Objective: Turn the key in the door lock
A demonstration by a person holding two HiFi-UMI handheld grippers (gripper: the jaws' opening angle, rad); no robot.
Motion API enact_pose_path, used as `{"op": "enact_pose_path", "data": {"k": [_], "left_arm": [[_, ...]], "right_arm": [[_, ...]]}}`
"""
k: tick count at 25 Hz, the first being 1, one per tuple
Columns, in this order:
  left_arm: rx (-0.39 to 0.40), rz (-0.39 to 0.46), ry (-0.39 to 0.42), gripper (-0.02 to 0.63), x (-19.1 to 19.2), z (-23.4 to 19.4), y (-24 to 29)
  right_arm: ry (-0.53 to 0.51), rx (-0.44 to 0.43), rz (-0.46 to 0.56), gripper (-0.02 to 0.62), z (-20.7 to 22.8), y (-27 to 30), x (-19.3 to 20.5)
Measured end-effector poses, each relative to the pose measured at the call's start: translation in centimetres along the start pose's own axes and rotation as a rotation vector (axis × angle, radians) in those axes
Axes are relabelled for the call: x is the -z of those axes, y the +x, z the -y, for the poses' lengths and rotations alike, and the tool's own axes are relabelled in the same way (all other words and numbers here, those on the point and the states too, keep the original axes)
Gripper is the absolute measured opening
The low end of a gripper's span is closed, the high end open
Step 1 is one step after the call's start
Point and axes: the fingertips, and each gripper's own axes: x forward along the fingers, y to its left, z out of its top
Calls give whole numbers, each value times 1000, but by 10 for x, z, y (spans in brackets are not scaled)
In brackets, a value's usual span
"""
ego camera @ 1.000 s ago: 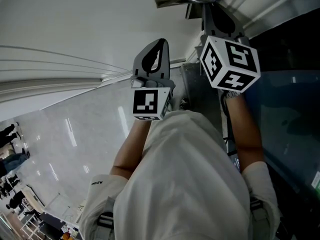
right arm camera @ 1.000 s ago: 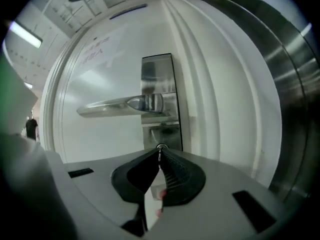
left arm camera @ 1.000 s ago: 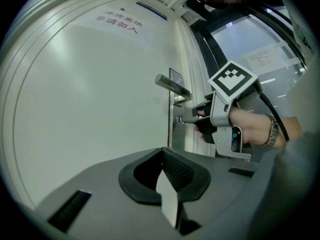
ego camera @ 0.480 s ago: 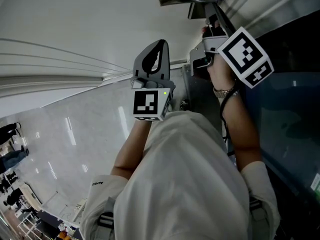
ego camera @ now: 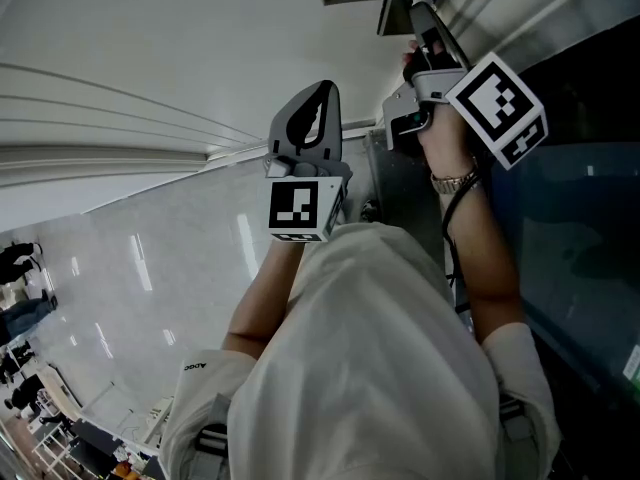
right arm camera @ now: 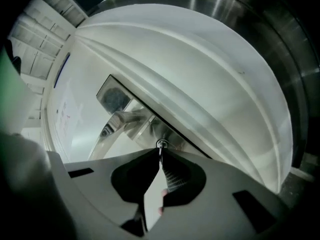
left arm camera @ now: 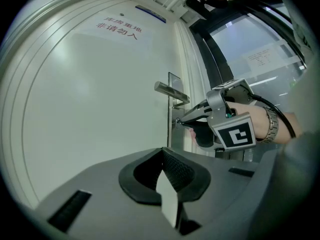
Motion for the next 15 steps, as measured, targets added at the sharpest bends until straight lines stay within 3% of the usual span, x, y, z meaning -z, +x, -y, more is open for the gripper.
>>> {"op": "enact_pose_path", "data": {"k": [6, 9, 15], "left_arm": [[11, 3, 7, 6, -2, 5, -4], [20, 4, 8, 6, -1, 9, -9], [33, 6, 13, 6, -2, 16, -12]], "right_arm": [[-210, 7, -52, 15, -1, -12, 17], [-373, -12, -70, 91, -5, -20, 25], [-736, 32, -100, 120, -6, -28, 30]]}}
